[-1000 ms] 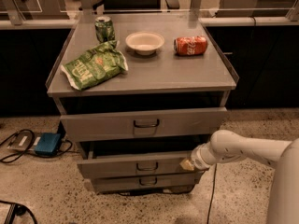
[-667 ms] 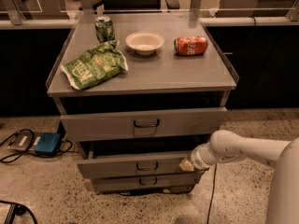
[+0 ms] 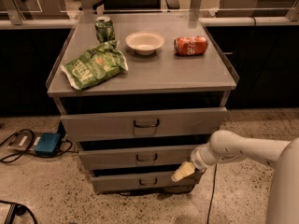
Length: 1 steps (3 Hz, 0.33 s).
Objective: Close middle drawer
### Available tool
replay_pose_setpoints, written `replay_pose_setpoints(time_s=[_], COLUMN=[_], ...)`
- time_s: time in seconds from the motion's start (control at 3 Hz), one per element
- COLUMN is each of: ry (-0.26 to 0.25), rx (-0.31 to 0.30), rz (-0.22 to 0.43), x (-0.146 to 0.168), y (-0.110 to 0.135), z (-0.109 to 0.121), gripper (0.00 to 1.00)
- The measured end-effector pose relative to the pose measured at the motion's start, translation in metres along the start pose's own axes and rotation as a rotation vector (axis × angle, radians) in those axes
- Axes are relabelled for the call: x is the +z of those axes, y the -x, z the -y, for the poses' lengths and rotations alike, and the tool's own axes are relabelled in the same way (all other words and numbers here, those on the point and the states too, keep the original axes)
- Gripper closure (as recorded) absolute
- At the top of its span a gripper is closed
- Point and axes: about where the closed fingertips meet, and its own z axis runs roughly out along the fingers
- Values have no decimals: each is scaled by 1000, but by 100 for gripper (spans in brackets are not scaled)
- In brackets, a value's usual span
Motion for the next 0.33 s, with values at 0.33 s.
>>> replay_pose_setpoints(time_s=[0.33], ry=[0], rx=[0], rz=[0], x=[0], y=[0], z=[0], gripper=[0])
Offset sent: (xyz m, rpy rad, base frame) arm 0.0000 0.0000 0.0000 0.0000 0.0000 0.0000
